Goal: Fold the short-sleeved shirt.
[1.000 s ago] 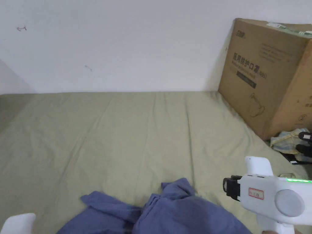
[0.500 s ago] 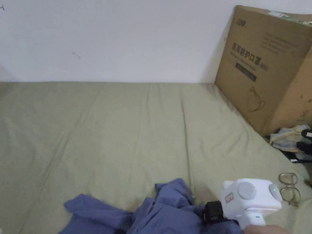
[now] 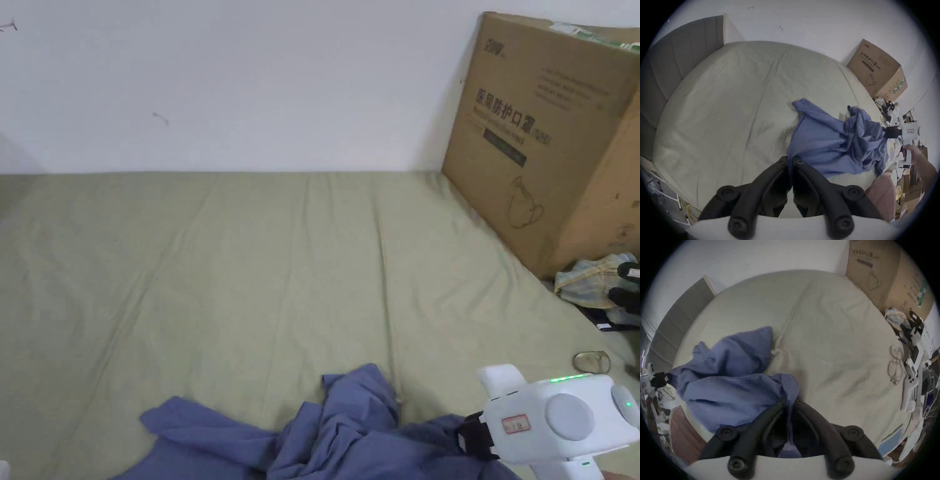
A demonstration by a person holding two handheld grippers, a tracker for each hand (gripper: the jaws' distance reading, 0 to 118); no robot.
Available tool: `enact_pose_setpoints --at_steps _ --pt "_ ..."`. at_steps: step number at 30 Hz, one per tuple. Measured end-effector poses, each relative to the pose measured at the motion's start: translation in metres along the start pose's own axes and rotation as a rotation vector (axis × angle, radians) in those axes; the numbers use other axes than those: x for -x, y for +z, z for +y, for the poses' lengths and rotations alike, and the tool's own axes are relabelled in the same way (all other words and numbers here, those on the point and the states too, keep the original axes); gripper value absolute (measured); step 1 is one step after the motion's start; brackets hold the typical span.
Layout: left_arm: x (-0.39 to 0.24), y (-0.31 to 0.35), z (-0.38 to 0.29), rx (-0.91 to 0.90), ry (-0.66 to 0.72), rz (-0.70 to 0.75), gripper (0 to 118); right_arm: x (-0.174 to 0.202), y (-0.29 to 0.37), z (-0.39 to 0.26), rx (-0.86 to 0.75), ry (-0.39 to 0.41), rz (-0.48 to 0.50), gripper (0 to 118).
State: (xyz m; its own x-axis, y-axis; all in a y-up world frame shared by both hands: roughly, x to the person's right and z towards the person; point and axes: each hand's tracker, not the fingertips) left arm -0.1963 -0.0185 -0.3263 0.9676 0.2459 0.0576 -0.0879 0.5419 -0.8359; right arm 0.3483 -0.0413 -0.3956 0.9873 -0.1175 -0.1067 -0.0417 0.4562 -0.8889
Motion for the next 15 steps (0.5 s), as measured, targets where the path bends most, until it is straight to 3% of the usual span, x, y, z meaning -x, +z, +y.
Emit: enact_pose_setpoints --at_steps 5,11,15 --pt "-0.010 0.042 0.025 -0.101 -0.030 -0.017 3 -0.007 0.074 0.002 -0.147 -0.089 0.060 5" --pt "-0.021 0.102 0.081 -0.245 -0.160 0.034 3 -0.012 0.168 0.029 -0.331 -0.084 0.050 5" --pt "-0.027 0.144 0.117 -0.353 -0.167 0.062 3 -0.005 0.222 0.054 -0.468 -0.067 0.020 5"
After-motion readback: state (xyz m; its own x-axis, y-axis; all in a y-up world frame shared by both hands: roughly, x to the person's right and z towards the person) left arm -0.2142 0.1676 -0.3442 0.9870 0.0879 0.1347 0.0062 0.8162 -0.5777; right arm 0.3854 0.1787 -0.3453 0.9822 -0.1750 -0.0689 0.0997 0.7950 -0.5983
